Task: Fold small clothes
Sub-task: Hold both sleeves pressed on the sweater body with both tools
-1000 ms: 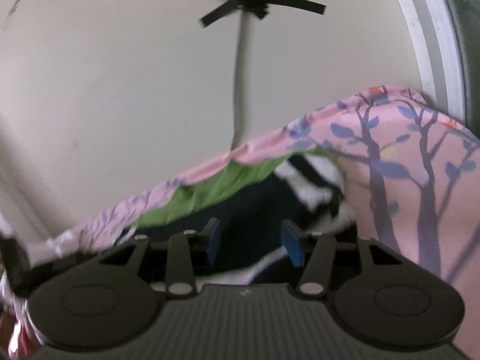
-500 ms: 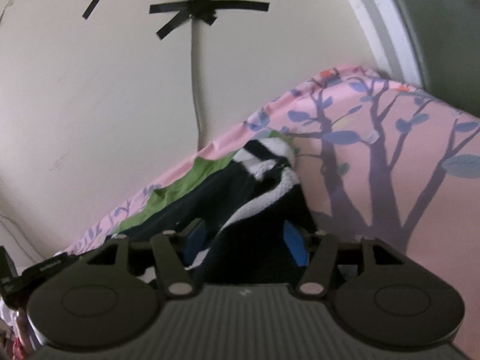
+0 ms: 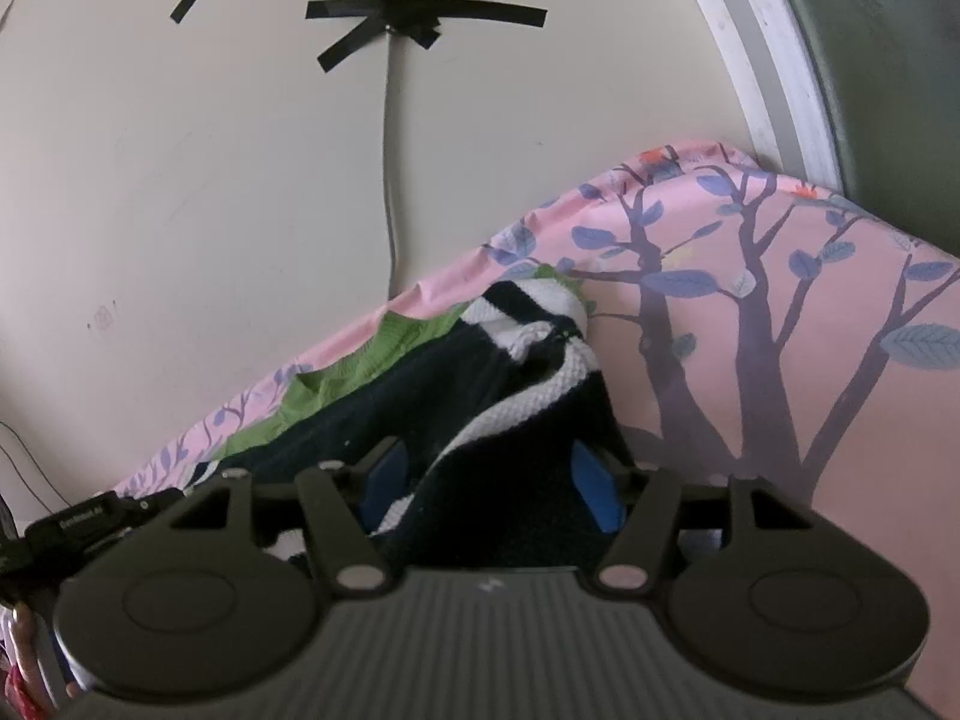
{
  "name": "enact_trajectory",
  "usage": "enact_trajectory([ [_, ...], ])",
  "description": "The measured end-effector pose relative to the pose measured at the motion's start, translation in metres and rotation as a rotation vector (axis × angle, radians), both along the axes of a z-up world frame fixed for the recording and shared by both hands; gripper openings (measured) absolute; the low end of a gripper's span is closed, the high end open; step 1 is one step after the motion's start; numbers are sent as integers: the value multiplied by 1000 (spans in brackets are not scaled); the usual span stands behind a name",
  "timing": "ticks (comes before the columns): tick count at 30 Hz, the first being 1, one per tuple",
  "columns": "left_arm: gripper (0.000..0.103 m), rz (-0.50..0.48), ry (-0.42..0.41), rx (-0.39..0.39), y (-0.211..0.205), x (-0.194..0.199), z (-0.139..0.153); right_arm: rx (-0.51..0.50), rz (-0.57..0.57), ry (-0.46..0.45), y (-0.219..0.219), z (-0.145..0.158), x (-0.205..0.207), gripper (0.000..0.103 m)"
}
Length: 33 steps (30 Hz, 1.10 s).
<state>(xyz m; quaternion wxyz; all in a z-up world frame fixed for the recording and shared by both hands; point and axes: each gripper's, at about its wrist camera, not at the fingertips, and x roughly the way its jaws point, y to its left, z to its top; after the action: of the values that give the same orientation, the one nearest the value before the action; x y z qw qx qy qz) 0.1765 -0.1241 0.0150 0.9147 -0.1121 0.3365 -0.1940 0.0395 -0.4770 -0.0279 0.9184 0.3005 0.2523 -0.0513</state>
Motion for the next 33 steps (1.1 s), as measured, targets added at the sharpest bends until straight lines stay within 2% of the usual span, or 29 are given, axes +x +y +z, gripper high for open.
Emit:
enact_trajectory([
  [33,68,-5,-3,-2,-1,-1,0,-110,6,33,14,3,6,59],
])
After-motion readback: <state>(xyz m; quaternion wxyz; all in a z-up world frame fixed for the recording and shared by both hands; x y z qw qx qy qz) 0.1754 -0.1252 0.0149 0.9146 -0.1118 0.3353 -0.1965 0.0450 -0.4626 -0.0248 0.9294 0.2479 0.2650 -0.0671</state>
